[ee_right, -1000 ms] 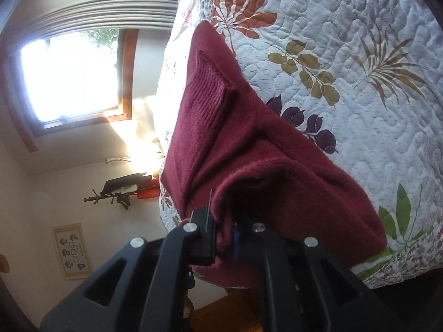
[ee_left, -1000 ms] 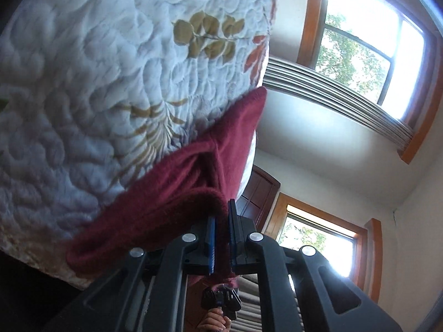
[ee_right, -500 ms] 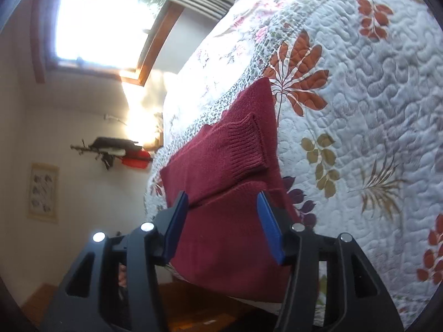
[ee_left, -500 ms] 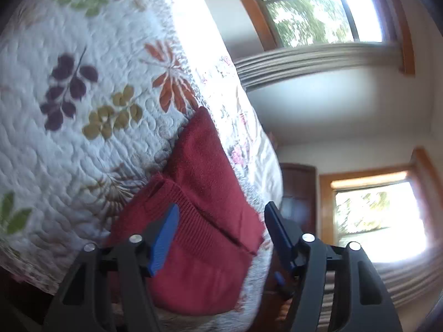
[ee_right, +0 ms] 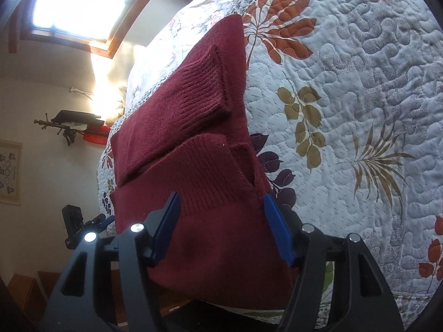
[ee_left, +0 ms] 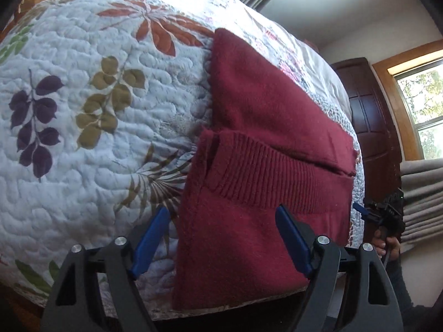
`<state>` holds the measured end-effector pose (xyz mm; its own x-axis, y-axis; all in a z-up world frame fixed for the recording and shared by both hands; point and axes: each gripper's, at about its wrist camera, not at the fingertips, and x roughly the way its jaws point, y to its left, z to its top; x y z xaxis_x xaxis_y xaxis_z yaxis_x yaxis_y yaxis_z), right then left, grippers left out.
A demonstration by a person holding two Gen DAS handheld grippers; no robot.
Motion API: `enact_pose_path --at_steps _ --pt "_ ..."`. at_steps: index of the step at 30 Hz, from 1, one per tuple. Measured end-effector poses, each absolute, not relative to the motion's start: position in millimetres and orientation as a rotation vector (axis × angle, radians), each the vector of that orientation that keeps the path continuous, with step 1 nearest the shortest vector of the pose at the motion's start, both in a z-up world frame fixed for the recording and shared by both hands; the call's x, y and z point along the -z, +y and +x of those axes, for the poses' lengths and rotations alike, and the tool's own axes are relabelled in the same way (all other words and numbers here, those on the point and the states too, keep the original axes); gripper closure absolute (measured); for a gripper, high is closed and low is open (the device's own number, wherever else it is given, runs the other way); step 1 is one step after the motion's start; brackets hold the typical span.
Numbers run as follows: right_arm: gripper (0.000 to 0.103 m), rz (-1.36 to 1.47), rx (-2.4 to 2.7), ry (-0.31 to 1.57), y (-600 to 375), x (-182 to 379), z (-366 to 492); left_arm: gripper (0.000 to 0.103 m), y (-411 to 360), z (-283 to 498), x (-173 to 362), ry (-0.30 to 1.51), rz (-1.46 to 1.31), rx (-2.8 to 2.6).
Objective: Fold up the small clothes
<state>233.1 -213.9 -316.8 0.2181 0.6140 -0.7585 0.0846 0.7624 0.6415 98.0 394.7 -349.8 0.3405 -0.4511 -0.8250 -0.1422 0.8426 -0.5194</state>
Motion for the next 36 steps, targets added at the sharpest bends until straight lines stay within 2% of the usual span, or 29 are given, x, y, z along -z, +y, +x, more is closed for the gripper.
enact_pose_path --at_steps 6,8,9,10,15,24,26,28,29,30,34,35,36 --pt "0.035 0.597 -0.362 1.345 -200.2 323.4 238.4 0.026 392.1 112.5 362.2 1.268 -0.499 0.294" --pt "0.034 0.594 -0.362 1.350 -198.5 325.9 238.8 0.043 394.6 112.5 361.9 1.269 -0.509 0.302" --pt "0.034 0.595 -0.364 1.351 -198.6 327.0 239.2 0.064 394.2 113.9 363.8 1.279 -0.516 0.308" --pt "0.034 0.592 -0.365 1.354 -197.8 327.4 239.7 0.072 393.9 114.1 363.4 1.282 -0.502 0.299" --pt "0.033 0.568 -0.363 1.361 -197.1 327.8 246.3 0.088 389.6 119.4 357.8 1.272 -0.460 0.285" --pt "0.036 0.485 -0.423 1.368 -197.5 326.5 263.1 0.091 382.6 108.2 338.4 1.177 -0.469 0.306" --pt "0.055 0.468 -0.450 1.381 -192.4 328.4 264.7 0.091 385.9 101.9 333.0 1.147 -0.483 0.300" --pt "0.083 0.417 -0.455 1.381 -185.6 325.5 261.4 0.091 392.1 94.7 327.7 1.122 -0.490 0.295" --pt "0.092 0.397 -0.465 1.374 -182.4 322.5 259.2 0.091 394.6 91.3 324.1 1.105 -0.496 0.298" --pt "0.095 0.383 -0.470 1.366 -180.4 319.5 257.1 0.091 395.2 88.2 320.9 1.091 -0.500 0.302" --pt "0.094 0.365 -0.468 1.340 -179.9 315.5 254.4 0.091 402.1 84.5 320.2 1.076 -0.521 0.312" --pt "0.091 0.357 -0.451 1.336 -181.1 317.6 255.8 0.091 401.9 87.0 321.8 1.080 -0.528 0.310" --pt "0.080 0.350 -0.423 1.331 -184.3 319.9 257.0 0.091 402.9 87.5 324.1 1.083 -0.533 0.308"
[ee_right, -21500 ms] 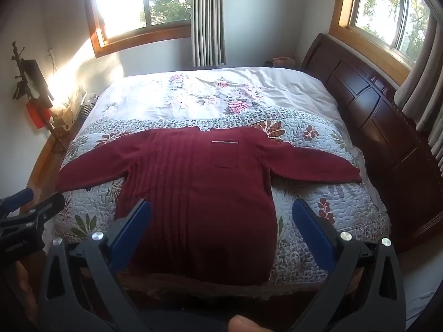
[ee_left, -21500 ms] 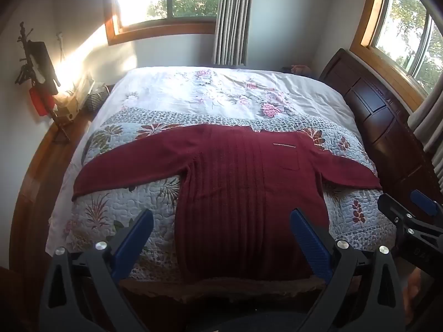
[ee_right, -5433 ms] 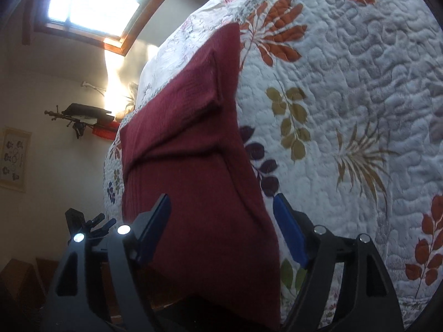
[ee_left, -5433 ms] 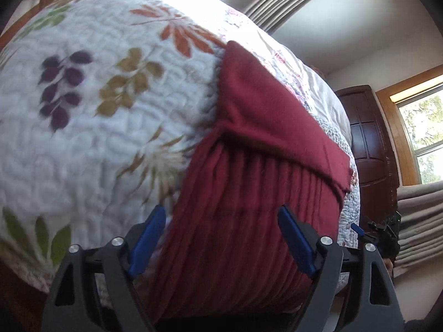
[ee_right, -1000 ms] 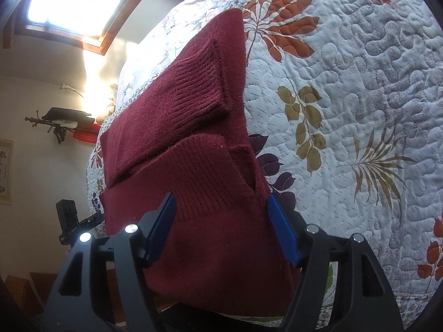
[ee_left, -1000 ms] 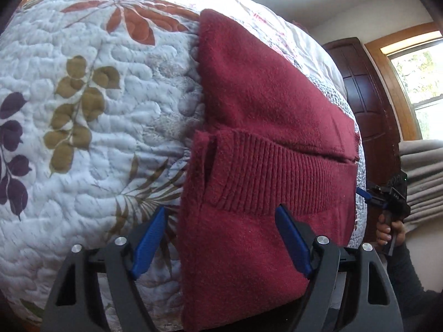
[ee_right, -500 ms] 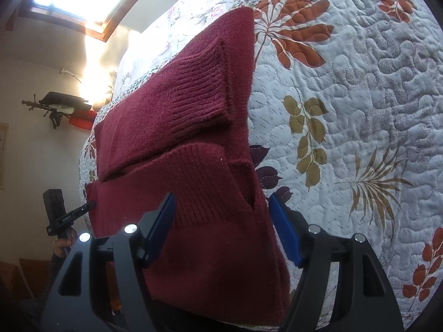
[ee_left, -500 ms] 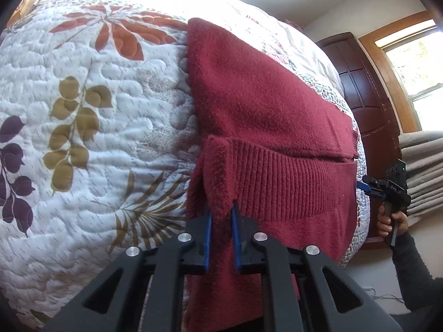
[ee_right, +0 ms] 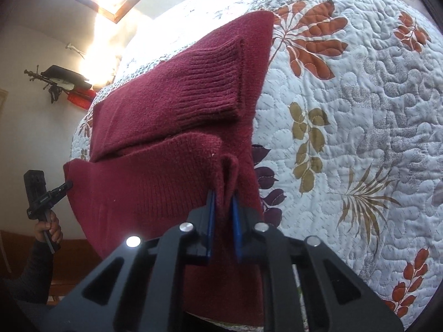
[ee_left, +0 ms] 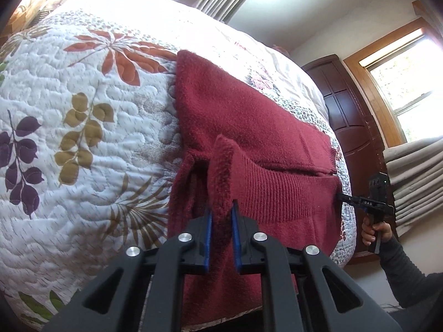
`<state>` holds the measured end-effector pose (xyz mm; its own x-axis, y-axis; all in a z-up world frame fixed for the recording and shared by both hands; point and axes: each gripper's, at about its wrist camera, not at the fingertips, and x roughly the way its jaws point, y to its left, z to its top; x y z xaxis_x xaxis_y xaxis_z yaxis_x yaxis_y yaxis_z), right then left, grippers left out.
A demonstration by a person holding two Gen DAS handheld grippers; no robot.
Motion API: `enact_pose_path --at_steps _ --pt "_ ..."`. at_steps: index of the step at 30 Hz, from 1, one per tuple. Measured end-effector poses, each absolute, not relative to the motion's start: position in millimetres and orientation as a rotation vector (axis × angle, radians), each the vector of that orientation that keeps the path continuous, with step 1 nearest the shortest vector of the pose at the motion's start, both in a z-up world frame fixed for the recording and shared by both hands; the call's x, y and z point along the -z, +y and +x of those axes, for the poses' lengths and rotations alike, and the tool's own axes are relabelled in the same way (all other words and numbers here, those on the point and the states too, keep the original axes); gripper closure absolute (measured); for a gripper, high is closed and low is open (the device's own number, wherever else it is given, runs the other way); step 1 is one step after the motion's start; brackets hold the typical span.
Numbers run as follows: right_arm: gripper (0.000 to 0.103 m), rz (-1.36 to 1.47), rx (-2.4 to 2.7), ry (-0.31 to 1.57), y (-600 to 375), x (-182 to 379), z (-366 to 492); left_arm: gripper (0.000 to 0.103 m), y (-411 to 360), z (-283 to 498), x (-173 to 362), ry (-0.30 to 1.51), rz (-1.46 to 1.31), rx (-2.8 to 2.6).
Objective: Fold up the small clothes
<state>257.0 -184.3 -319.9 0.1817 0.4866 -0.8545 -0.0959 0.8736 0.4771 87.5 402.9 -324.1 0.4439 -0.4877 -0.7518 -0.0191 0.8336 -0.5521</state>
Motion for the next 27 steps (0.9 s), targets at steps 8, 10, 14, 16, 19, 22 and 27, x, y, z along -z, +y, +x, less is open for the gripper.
enact_pose_path --at_steps 8,10,14,16,19,22,27 --pt "0.069 0.370 -0.405 1.342 -185.9 332.2 263.4 0.091 393.9 95.7 327.9 1.105 -0.514 0.302" --pt "0.095 0.349 -0.410 1.340 -180.1 329.0 261.6 0.092 392.1 95.4 326.2 1.102 -0.507 0.302" --pt "0.096 0.304 -0.378 1.308 -171.5 313.8 253.7 0.093 390.4 89.3 319.4 1.080 -0.503 0.297" --pt "0.097 0.293 -0.371 1.279 -170.6 301.1 247.1 0.093 388.7 82.7 310.3 1.058 -0.493 0.299" --pt "0.097 0.264 -0.360 1.230 -168.3 281.9 234.8 0.093 387.1 69.9 294.0 1.012 -0.475 0.306" --pt "0.097 0.266 -0.347 1.197 -167.9 266.6 222.9 0.093 384.0 56.2 276.7 0.963 -0.459 0.315" --pt "0.097 0.285 -0.325 1.164 -176.9 247.5 211.4 0.093 379.5 40.3 255.3 0.906 -0.436 0.329"
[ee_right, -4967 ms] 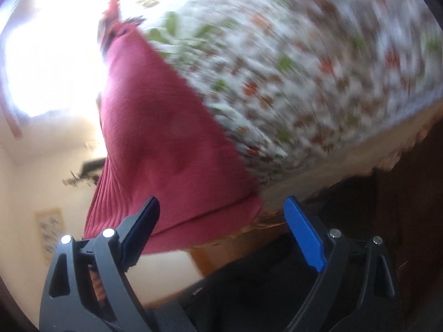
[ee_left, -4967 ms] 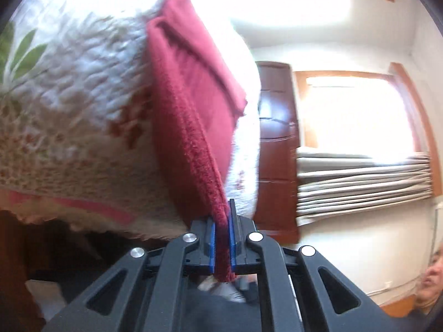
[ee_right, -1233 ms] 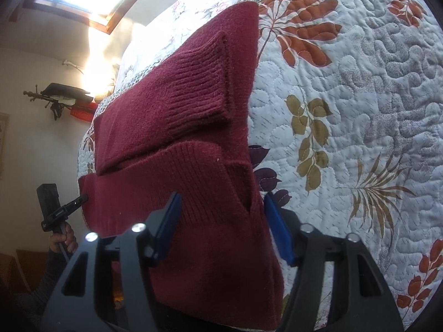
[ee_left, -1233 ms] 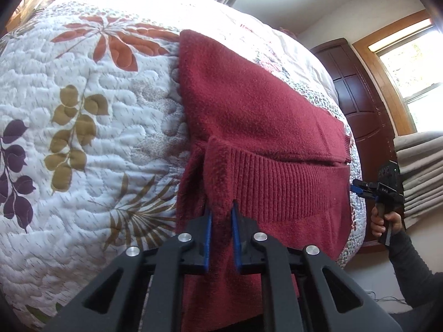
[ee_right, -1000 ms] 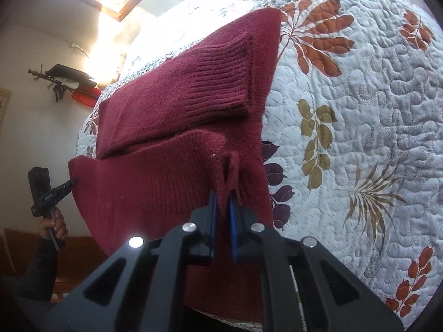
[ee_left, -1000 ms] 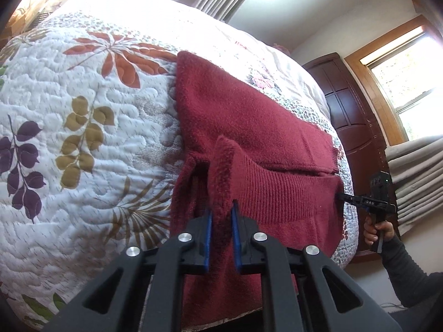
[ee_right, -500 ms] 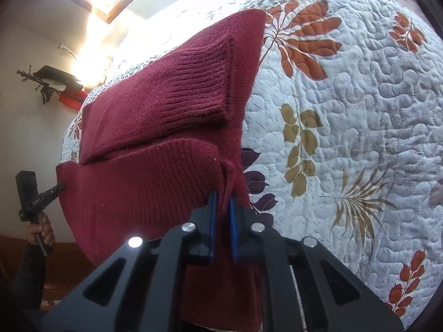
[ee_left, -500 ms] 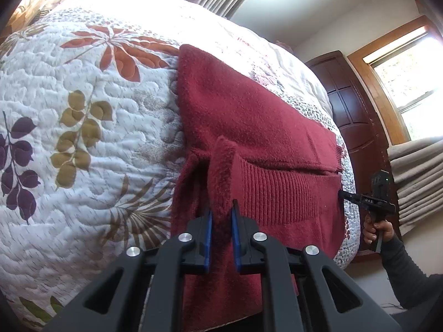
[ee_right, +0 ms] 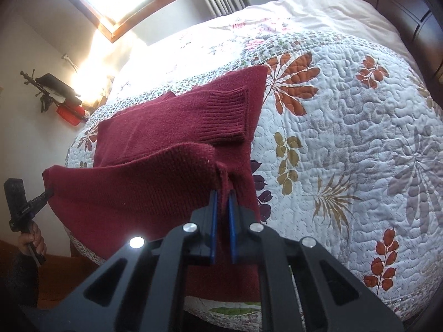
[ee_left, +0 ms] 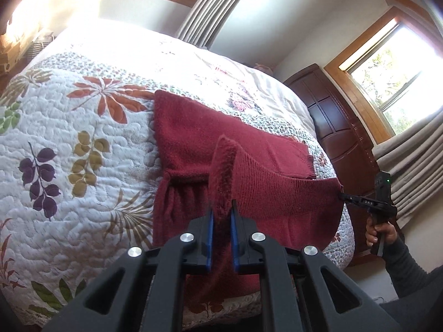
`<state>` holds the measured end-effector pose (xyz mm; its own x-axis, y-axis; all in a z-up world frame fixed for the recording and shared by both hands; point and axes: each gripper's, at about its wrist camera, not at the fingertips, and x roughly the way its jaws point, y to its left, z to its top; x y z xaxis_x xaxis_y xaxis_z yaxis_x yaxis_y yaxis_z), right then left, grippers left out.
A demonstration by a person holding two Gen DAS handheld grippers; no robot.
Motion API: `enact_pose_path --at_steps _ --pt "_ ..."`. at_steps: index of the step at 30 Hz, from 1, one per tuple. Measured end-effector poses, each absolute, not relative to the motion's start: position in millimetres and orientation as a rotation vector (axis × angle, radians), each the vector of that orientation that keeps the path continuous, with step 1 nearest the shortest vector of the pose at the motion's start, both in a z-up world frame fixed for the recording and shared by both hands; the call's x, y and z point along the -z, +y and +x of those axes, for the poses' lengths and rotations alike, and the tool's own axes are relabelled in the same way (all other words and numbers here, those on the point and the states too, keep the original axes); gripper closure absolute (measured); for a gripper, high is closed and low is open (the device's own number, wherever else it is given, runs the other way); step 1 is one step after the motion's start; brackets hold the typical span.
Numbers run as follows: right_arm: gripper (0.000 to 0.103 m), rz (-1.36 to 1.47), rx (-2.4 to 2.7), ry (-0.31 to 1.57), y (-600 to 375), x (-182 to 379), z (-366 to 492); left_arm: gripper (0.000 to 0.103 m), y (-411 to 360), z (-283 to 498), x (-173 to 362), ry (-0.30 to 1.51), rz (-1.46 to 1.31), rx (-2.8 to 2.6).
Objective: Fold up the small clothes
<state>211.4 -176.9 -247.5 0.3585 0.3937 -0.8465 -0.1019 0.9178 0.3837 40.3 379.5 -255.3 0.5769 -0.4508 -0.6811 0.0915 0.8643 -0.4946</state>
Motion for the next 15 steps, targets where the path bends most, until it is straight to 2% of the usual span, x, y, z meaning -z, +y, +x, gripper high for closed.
enact_pose_path --at_steps 4,6,11,14,15 --pt "0.098 0.296 -0.301 1.127 -183.2 233.1 206.6 0.093 378.8 35.0 241.5 0.876 -0.426 0.331" --pt "0.103 0.295 -0.281 1.094 -186.9 221.1 205.5 0.093 378.4 34.3 233.3 0.860 -0.415 0.334" --pt "0.103 0.367 -0.309 1.069 -200.9 204.3 216.8 0.093 375.7 48.1 224.5 0.854 -0.396 0.367" --pt "0.092 0.372 -0.349 1.155 -198.5 233.7 226.9 0.093 375.7 57.4 244.1 0.908 -0.399 0.367" --pt "0.082 0.365 -0.365 1.190 -195.8 247.7 230.7 0.093 377.4 59.0 252.8 0.928 -0.410 0.362"
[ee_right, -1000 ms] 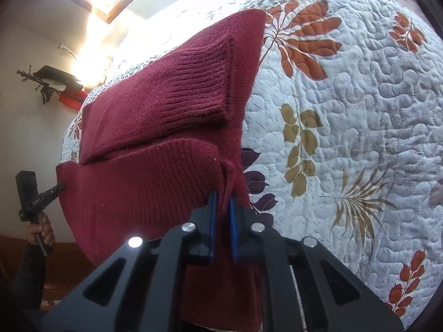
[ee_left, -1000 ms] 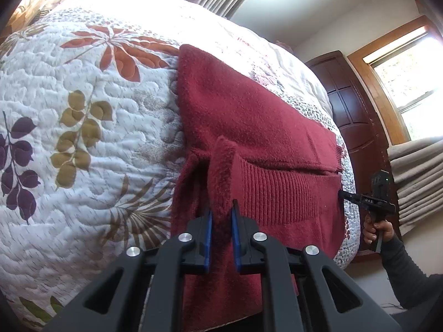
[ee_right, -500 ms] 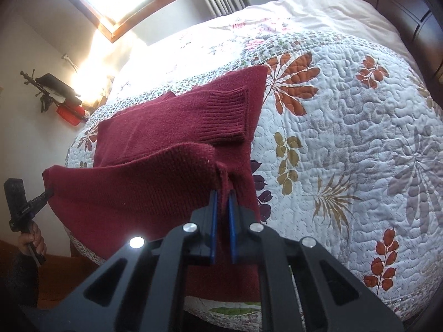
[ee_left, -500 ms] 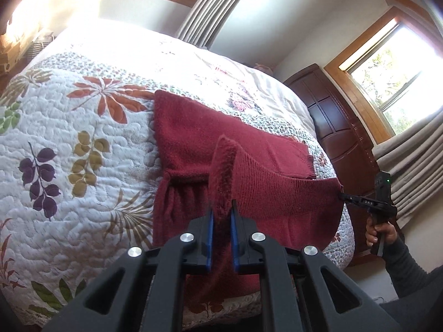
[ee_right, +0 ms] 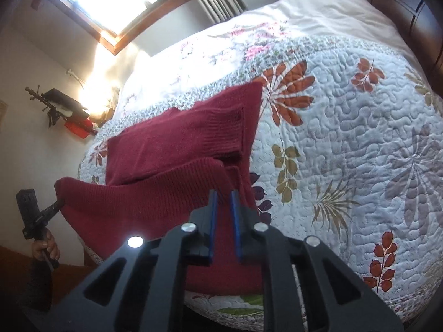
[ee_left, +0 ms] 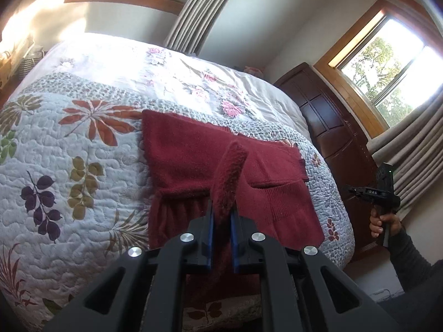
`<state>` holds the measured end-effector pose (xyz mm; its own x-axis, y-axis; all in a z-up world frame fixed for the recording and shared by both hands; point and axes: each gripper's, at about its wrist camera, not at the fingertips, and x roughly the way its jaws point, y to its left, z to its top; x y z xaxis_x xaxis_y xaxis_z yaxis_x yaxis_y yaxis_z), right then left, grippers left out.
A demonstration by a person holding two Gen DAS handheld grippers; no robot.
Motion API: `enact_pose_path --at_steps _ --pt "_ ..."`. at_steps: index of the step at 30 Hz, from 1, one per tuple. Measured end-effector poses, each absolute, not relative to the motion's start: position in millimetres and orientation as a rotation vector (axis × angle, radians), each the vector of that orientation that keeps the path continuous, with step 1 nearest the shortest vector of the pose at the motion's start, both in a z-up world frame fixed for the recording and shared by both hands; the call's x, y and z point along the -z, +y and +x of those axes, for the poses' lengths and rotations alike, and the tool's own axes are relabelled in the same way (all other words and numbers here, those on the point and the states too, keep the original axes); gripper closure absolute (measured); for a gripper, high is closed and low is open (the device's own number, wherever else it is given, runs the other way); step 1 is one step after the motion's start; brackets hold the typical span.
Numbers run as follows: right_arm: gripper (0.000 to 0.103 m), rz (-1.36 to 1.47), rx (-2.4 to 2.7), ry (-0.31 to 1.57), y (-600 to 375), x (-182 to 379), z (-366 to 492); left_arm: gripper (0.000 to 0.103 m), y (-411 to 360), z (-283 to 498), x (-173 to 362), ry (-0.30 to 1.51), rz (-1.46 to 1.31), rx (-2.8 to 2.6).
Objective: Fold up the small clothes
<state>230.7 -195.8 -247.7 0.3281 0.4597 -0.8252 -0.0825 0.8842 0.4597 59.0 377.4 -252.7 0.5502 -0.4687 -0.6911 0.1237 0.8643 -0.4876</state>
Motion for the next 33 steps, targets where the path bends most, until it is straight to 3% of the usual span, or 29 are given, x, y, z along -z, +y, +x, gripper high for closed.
enact_pose_path --at_steps 2,4,11,12,14,15,16,18,23,24,25,33 --pt "0.077 0.330 -0.365 1.239 -187.9 273.7 234.8 0.093 382.2 59.5 268.8 0.960 -0.426 0.347" --pt "0.065 0.323 -0.378 1.272 -181.2 295.6 242.0 0.093 388.6 59.6 279.6 0.978 -0.454 0.330" --pt "0.064 0.292 -0.420 1.278 -159.0 320.2 264.0 0.093 394.4 59.4 282.8 0.991 -0.475 0.308" --pt "0.066 0.287 -0.430 1.281 -156.4 320.0 265.6 0.093 394.3 60.0 283.0 0.993 -0.476 0.307" --pt "0.079 0.264 -0.445 1.280 -151.4 317.5 265.7 0.093 394.1 60.3 284.5 0.996 -0.483 0.304" --pt "0.091 0.248 -0.446 1.272 -150.7 314.5 264.4 0.093 393.8 60.4 285.4 0.998 -0.484 0.304" --pt "0.094 0.246 -0.454 1.259 -151.3 311.1 262.3 0.093 393.3 61.5 285.8 1.000 -0.484 0.303" --pt "0.094 0.257 -0.462 1.253 -154.5 308.5 262.3 0.093 393.2 61.9 287.6 1.003 -0.488 0.301" --pt "0.081 0.272 -0.472 1.291 -155.1 320.9 270.4 0.093 393.8 68.3 295.5 1.027 -0.505 0.303" --pt "0.083 0.271 -0.467 1.293 -155.0 321.7 271.5 0.093 394.2 69.7 296.6 1.030 -0.507 0.301" --pt "0.094 0.268 -0.465 1.289 -154.5 320.0 271.1 0.093 394.5 70.5 296.5 1.032 -0.505 0.295" --pt "0.097 0.275 -0.403 1.112 -172.0 249.2 227.0 0.093 389.0 43.7 252.0 0.913 -0.453 0.296"
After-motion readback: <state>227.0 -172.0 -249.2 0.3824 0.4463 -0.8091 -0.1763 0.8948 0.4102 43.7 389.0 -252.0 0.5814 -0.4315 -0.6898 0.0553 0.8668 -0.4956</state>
